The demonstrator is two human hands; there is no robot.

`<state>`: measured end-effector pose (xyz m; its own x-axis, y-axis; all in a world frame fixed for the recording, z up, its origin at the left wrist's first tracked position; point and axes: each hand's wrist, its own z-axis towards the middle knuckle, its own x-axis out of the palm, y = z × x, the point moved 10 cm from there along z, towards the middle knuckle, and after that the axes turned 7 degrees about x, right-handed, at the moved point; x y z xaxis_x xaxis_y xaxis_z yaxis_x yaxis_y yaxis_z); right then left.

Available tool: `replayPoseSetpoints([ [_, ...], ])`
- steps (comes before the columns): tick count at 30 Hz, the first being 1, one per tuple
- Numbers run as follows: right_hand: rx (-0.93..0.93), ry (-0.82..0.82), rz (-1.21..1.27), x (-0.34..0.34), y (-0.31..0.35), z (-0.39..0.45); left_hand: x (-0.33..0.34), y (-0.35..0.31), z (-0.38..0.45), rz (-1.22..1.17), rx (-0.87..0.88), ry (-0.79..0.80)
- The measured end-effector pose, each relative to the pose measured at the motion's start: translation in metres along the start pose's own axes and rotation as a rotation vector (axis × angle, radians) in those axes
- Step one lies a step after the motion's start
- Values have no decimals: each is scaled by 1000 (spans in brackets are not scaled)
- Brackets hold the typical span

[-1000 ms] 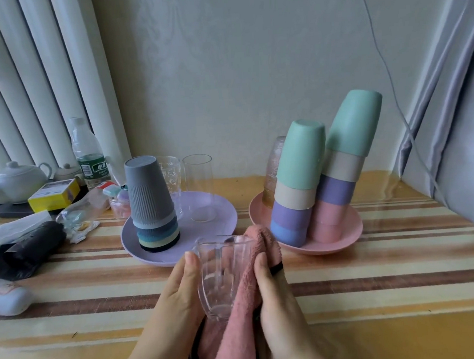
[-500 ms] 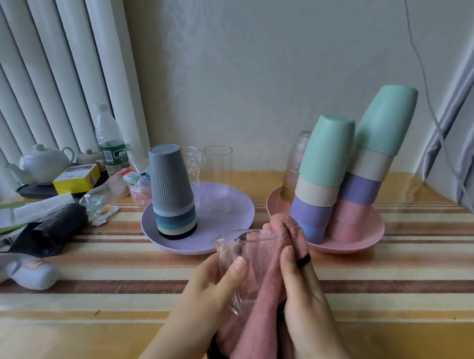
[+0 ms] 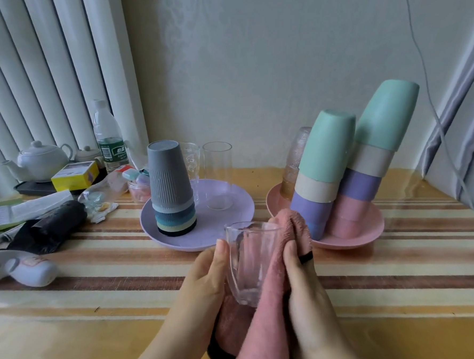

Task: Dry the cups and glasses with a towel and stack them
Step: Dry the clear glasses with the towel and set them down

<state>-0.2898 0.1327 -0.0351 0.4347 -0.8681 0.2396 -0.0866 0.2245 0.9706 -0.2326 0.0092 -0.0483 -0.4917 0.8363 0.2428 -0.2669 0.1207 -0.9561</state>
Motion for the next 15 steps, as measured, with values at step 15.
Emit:
replayPoseSetpoints([
  [15, -169, 53, -108, 8, 1, 1, 8, -13, -7, 39, 94, 108],
])
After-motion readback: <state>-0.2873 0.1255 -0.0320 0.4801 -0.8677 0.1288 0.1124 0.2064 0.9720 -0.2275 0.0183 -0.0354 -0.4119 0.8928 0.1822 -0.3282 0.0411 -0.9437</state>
